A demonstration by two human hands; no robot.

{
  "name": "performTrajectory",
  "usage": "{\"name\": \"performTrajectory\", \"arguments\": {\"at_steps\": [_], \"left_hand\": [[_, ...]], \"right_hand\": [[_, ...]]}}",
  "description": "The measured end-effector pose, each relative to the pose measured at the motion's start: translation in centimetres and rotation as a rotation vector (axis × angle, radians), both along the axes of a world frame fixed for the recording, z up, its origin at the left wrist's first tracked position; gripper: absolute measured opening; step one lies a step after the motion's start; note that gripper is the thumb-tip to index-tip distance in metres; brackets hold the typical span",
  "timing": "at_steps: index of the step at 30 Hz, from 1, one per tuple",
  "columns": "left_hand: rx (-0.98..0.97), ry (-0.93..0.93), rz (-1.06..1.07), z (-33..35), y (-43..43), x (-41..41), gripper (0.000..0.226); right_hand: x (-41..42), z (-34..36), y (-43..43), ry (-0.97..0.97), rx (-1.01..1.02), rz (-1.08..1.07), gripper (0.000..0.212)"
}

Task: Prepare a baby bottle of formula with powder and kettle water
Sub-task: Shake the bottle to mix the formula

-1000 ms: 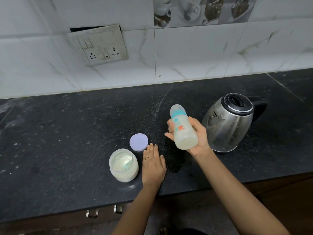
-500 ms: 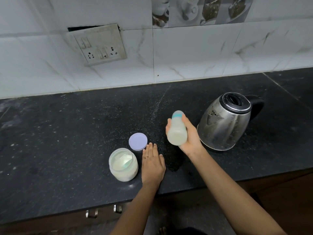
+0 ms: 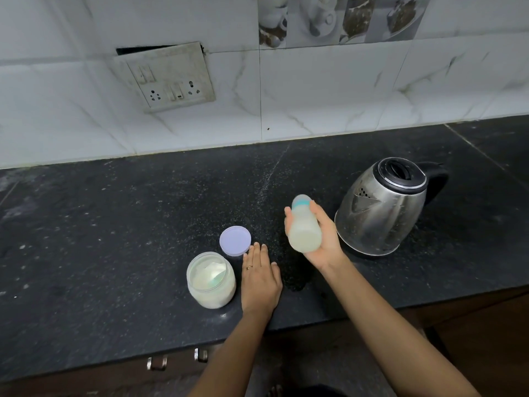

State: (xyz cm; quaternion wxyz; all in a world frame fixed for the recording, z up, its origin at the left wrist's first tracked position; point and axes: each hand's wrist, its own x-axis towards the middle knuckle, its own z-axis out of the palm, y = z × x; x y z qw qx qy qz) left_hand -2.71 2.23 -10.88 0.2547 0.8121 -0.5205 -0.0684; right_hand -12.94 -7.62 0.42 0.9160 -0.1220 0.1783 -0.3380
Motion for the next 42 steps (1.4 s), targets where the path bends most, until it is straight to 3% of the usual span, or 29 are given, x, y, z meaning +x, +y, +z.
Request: {"name": "performTrajectory", "arguments": {"at_steps": [2, 6, 9, 10, 14, 19, 23, 28, 32, 36, 40, 42], "left_hand": [[0.002, -0.009, -0.006, 0.0, 0.0, 0.0, 0.060], [0.013, -0.018, -0.009, -0.2, 0.0, 0.1, 0.061], [0.023, -0.011, -0.010, 0.0, 0.0, 0.1, 0.063], [0.026, -0.011, -0.014, 0.0, 0.0, 0.1, 0.064], [0.022, -0.020, -0.013, 0.1, 0.1, 0.1, 0.061], [0.033, -0.024, -0.006, 0.3, 0.1, 0.1, 0.059], [0.018, -0.027, -0.012, 0.3, 0.1, 0.1, 0.059], [0.020, -0.006, -0.010, 0.3, 0.1, 0.1, 0.062], [0.017, -0.009, -0.016, 0.3, 0.1, 0.1, 0.063], [0.016, -0.022, -0.012, 0.3, 0.0, 0.1, 0.060], [0.001, -0.006, -0.010, 0.3, 0.1, 0.1, 0.059], [0.004, -0.002, -0.007, 0.3, 0.1, 0.1, 0.059]], "right_hand": [[-0.1, -0.1, -0.1, -0.031, 0.025, 0.046, 0.072], [-0.2, -0.1, 0.1, 0.016, -0.156, 0.107, 0.077], [-0.2, 0.0, -0.7, -0.094, 0.113, -0.068, 0.097], [-0.4, 0.2, -0.9, -0.103, 0.117, -0.042, 0.096], [-1.4, 1.4, 0.0, 0.035, -0.242, 0.147, 0.077], [-0.8, 2.1, -0.4, -0.050, -0.047, -0.011, 0.093], [-1.0, 2.0, 0.3, 0.021, -0.302, 0.166, 0.074], [0.1, 2.3, -0.2, 0.035, -0.052, -0.014, 0.066], [-0.4, 1.7, 0.6, 0.063, -0.262, 0.140, 0.070], [0.2, 1.5, 0.6, -0.020, 0.037, 0.000, 0.067], [0.0, 0.8, 1.4, 0.099, -0.190, 0.169, 0.068], [0.5, 1.6, 1.5, 0.134, -0.184, 0.170, 0.063]]}}
